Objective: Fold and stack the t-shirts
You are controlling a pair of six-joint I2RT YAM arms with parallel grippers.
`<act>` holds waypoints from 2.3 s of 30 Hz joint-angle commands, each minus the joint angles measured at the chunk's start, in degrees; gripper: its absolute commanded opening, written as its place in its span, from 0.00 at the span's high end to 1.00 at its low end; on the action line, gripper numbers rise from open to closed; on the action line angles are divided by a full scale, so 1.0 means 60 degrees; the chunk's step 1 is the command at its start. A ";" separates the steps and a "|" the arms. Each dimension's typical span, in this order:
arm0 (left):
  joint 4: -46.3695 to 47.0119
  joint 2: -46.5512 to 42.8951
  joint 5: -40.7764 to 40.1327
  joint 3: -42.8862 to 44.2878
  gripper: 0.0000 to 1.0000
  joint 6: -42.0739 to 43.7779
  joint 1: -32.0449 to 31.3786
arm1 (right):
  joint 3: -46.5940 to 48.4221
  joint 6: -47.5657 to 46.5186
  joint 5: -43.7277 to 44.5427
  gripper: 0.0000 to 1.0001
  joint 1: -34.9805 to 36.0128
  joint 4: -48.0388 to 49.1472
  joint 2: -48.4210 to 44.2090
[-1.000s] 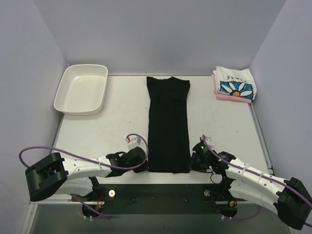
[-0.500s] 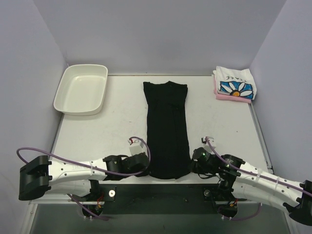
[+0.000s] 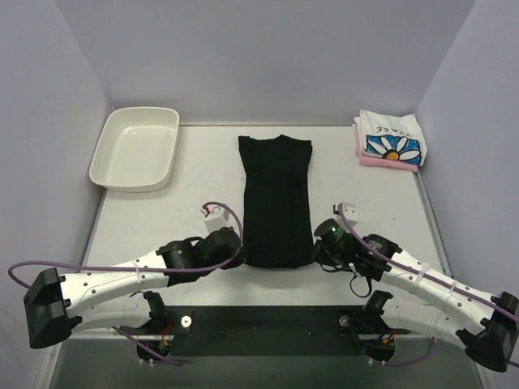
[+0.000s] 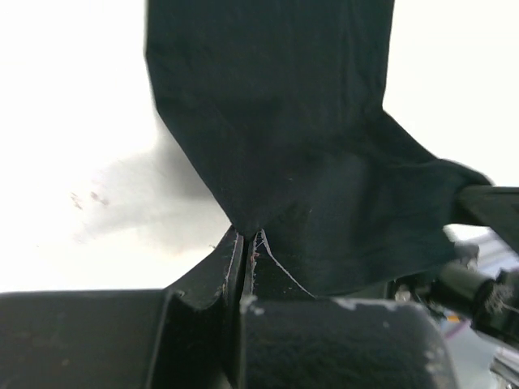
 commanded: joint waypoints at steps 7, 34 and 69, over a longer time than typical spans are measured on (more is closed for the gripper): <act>0.0487 0.0731 0.0513 0.1036 1.00 0.1217 0.1142 | 0.1515 -0.1600 -0.0572 1.00 -0.1785 0.0440 0.1495; 0.1836 0.5359 0.2549 0.4258 1.00 0.2872 0.4203 | 0.4357 -0.2728 -0.2916 1.00 -0.4905 0.1934 0.5745; 0.1909 0.5659 0.2784 0.5655 0.05 0.3327 0.5641 | 0.6278 -0.3548 -0.1584 0.04 -0.5478 0.2360 0.7345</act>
